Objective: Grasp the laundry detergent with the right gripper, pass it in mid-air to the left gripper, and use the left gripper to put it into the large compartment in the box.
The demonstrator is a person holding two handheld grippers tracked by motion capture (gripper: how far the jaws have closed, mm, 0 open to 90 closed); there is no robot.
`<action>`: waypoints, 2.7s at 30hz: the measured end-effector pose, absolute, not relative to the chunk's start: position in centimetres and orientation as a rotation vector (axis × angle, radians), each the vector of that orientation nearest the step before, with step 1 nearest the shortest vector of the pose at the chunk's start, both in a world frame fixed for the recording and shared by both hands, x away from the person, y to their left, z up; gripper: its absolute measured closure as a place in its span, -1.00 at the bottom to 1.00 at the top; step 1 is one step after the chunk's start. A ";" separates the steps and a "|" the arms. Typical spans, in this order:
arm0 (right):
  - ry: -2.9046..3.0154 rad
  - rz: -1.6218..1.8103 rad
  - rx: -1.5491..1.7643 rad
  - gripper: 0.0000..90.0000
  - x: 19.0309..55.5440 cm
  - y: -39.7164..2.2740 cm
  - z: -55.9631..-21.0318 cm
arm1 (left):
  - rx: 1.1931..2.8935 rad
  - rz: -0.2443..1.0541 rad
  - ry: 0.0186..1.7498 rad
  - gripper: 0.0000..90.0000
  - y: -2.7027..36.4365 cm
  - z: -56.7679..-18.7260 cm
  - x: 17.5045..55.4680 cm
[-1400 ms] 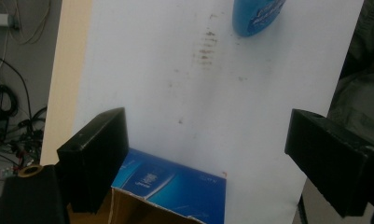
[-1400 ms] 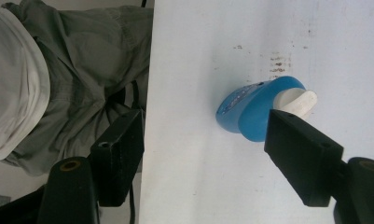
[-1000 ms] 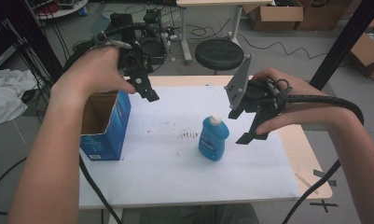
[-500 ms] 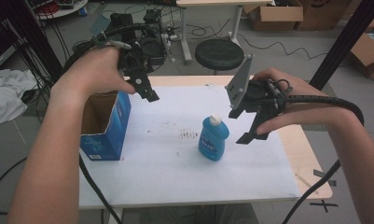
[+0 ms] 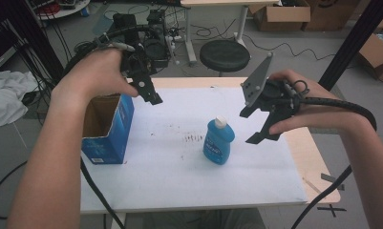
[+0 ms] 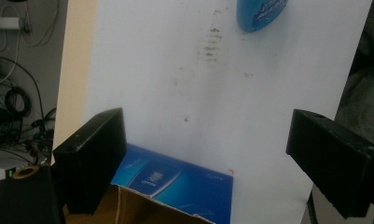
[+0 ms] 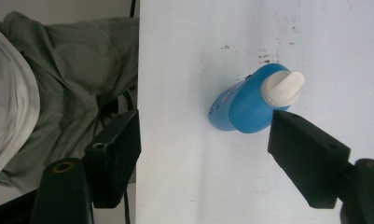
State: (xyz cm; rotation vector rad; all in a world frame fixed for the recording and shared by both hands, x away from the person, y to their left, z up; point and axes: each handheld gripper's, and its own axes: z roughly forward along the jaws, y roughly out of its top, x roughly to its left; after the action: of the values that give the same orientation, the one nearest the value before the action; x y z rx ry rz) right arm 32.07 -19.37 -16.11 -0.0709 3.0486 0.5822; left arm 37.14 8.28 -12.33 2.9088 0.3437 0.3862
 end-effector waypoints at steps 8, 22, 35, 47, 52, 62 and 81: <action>2.977 0.714 0.038 -0.46 32.7 -21.8 -17.2 | 2.903 0.384 0.333 -0.72 8.2 -12.7 36.9; 2.864 0.923 0.232 -0.53 33.6 -24.9 -20.8 | 2.922 0.380 0.327 -0.73 8.0 -13.6 36.9; 2.807 1.026 0.355 -0.58 34.4 -25.2 -25.1 | 2.925 0.378 0.340 -0.73 8.4 -14.1 36.8; 2.752 1.067 0.465 -0.59 34.7 -24.5 -28.0 | 2.931 0.374 0.342 -0.73 8.5 -14.7 36.8; 2.729 1.067 0.514 -0.59 34.8 -23.7 -29.1 | 2.921 0.371 0.348 -0.73 8.5 -14.8 36.7; 2.710 1.016 0.549 -0.57 35.0 -21.9 -30.5 | 2.923 0.369 0.353 -0.73 8.7 -15.0 36.6; 2.698 0.988 0.600 -0.49 35.4 -19.5 -32.1 | 2.921 0.389 0.358 -0.77 8.8 -15.3 36.5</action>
State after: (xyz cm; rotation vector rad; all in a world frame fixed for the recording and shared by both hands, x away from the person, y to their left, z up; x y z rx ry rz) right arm 35.38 -19.50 -32.07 0.5997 2.6978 0.9879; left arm 36.48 8.82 -15.27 2.9210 0.3582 0.3887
